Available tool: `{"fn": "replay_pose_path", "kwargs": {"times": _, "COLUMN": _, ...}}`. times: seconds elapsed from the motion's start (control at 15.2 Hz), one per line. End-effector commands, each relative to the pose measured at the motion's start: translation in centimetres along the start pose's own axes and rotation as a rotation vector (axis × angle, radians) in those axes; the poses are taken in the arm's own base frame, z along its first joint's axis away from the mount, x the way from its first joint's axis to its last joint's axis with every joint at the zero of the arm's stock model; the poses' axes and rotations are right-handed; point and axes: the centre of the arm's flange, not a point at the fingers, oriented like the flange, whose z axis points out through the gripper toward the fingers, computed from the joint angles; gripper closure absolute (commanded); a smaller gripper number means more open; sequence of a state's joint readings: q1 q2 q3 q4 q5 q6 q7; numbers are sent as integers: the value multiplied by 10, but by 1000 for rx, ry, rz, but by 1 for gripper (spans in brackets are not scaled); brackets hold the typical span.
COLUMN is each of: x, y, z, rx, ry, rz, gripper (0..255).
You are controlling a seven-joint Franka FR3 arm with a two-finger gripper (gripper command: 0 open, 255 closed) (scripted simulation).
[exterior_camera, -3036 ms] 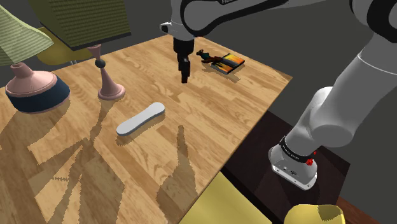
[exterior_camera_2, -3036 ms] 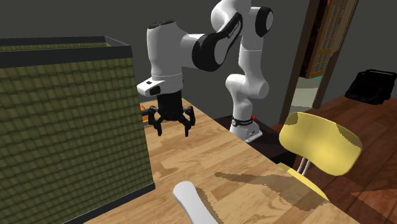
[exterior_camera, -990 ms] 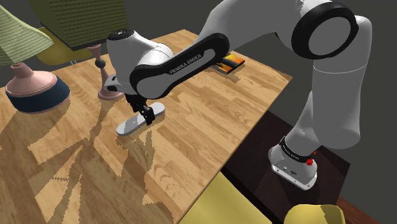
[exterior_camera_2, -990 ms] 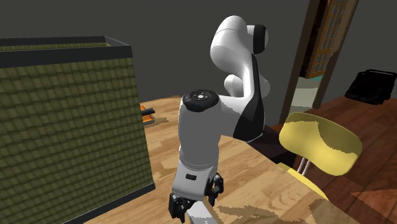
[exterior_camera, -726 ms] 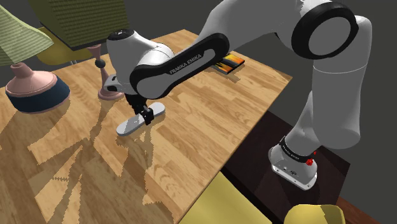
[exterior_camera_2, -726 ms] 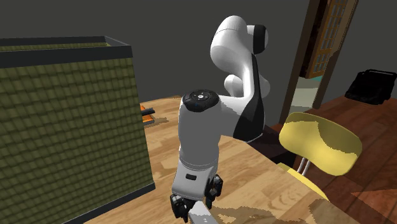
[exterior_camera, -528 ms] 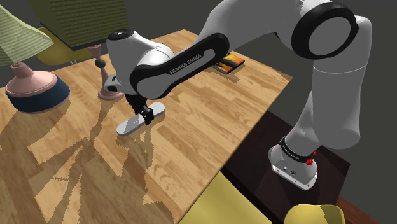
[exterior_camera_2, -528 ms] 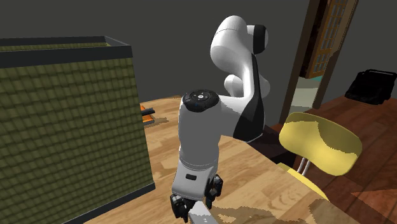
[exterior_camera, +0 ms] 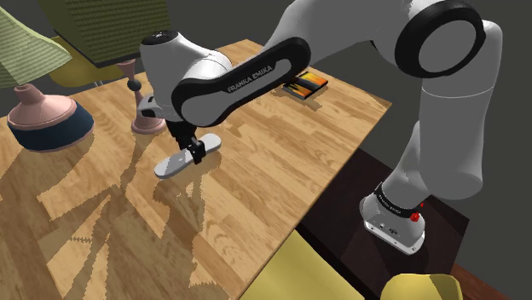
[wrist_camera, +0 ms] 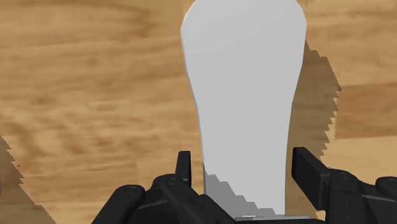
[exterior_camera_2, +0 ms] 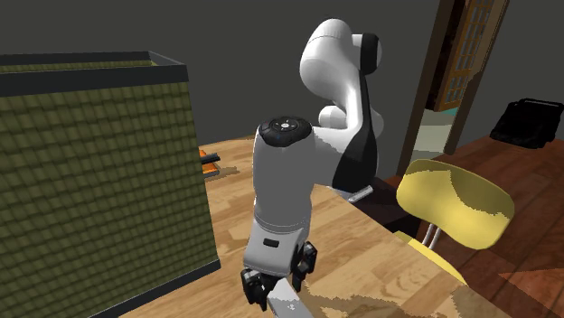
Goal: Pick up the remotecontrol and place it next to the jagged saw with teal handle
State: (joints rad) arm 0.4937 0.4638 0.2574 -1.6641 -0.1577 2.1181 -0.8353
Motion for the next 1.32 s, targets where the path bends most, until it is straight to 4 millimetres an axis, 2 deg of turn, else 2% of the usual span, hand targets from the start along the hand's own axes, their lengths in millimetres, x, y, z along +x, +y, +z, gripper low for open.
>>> {"fn": "replay_pose_path", "kwargs": {"times": 0.0, "x": 0, "y": 0, "z": -11, "rx": 0, "ry": 0, "rz": 0, "gripper": 255}}
{"fn": "replay_pose_path", "kwargs": {"times": 1.19, "x": -1, "y": 2, "z": -105, "rx": 0, "ry": 0, "rz": 0, "gripper": 255}}
{"fn": "replay_pose_path", "kwargs": {"times": 1.25, "x": -14, "y": 0, "z": -105, "rx": 0, "ry": 0, "rz": 0, "gripper": 255}}
